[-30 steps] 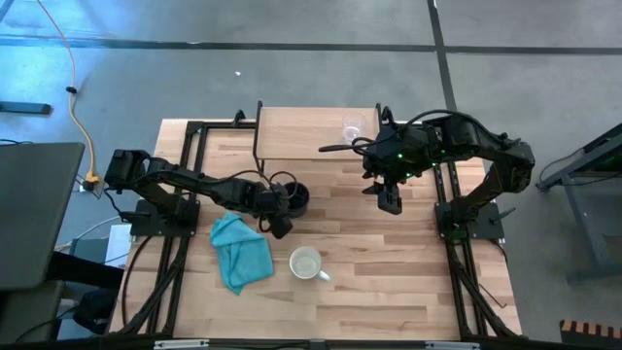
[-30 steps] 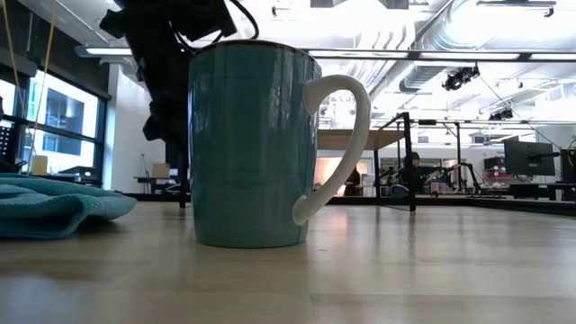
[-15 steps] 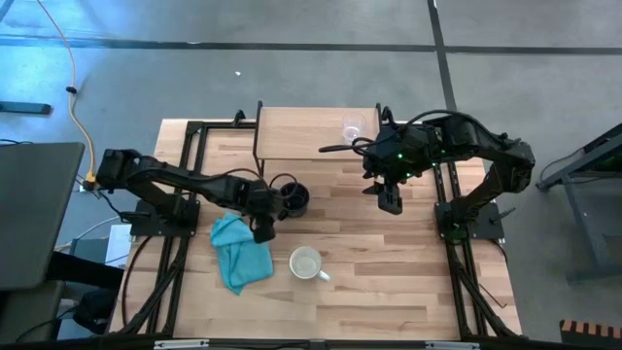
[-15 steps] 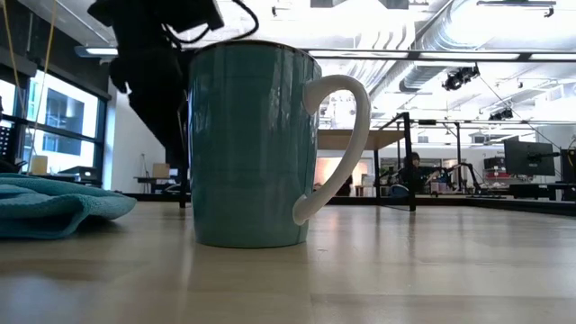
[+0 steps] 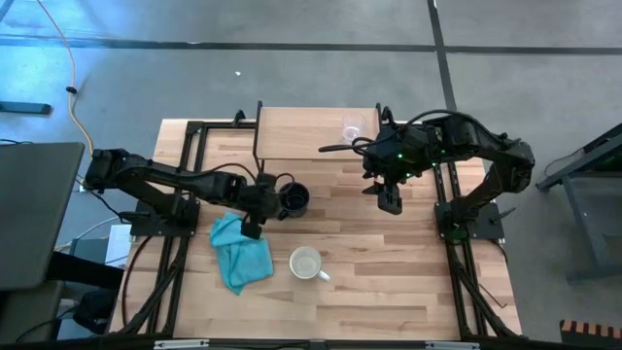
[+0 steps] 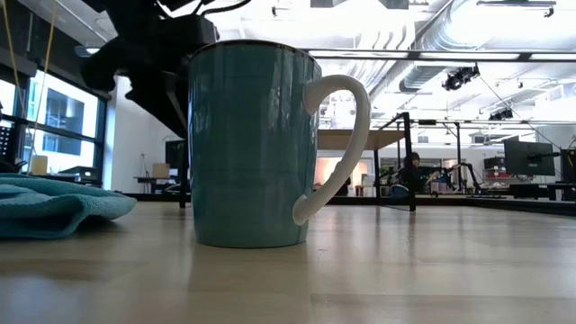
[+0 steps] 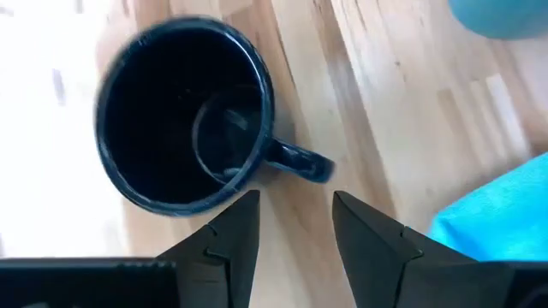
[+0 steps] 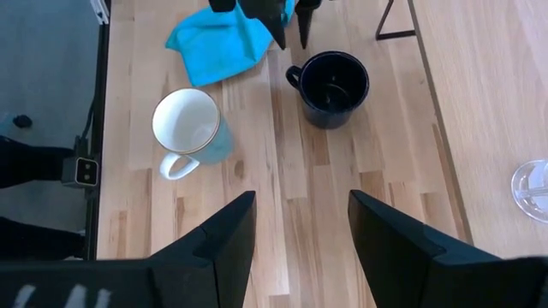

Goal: Stack small to large cups/mugs on shelf
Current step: Put the dark blue mug on the shelf

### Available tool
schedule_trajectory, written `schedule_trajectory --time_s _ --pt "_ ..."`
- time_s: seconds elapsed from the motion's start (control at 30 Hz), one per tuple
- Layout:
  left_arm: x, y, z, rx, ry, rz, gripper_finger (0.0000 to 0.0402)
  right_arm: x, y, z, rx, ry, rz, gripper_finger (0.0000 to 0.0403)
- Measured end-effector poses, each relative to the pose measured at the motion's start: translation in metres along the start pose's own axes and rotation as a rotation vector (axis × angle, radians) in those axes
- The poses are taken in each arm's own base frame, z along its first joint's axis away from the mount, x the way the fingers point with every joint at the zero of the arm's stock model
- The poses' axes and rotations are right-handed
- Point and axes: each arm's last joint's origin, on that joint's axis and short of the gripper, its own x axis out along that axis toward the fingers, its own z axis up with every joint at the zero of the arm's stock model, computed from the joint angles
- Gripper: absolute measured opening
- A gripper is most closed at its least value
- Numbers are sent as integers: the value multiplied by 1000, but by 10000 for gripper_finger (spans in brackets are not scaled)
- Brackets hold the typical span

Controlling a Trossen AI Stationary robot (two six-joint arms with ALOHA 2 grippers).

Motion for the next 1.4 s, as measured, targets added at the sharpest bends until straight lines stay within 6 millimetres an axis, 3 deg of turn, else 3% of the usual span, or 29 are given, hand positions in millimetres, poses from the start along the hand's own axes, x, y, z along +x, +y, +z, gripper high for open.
schedule_trajectory --time_s 0.5,1.4 --pt "10 3 7 228 -20 71 127 0 0 2 1 -16 3 179" --pt "34 1 12 293 18 95 126 0 0 2 1 -24 4 179"
